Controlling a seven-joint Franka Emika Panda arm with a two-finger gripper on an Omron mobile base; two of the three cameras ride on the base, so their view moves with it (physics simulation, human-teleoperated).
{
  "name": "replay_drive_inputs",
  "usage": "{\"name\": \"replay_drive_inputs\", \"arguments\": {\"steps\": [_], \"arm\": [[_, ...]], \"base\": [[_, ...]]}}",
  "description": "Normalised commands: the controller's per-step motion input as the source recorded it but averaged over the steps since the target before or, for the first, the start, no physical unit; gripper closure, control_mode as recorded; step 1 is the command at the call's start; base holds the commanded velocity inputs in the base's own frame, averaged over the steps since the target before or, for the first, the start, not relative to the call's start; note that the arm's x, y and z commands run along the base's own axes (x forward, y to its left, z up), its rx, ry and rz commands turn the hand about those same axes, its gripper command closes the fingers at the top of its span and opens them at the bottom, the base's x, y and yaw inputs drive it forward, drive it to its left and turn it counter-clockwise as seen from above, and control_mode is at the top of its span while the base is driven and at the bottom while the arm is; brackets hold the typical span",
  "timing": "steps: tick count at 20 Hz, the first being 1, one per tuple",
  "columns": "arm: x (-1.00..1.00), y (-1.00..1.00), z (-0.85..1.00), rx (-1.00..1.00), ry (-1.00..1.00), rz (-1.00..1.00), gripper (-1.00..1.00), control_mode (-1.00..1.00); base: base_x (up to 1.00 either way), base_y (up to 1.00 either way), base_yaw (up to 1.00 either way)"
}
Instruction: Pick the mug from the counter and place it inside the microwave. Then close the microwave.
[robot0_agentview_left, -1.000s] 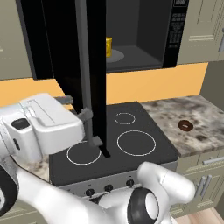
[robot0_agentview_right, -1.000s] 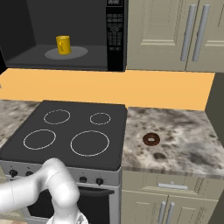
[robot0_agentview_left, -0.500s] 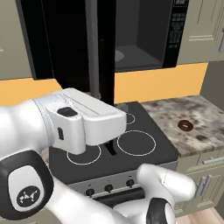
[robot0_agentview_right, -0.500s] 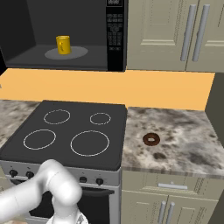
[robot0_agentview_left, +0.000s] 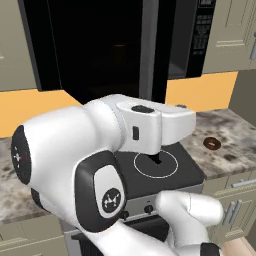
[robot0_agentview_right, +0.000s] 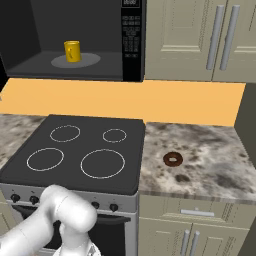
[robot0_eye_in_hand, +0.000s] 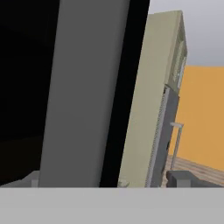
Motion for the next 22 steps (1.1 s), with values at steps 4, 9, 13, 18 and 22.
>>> {"name": "replay_drive_inputs", "arguments": {"steps": [4,9,13,18,22], "arm": [[0.12,-0.72,0.00,0.00,0.02,0.17,-1.00,-1.00],[0.32,-0.67,0.08,0.00,0.00,0.21,-1.00,-1.00],[0.47,-0.59,0.19,0.00,0.00,0.20,-1.00,-1.00],[0.57,-0.53,0.14,0.00,0.05,0.13,-1.00,-1.00],[0.74,-0.34,0.05,0.00,0.11,0.09,-1.00,-1.00]], "base": [[0.00,0.00,0.00],[0.00,0.00,0.00],[0.00,0.00,0.00],[0.00,0.00,0.00],[0.00,0.00,0.00]]}}
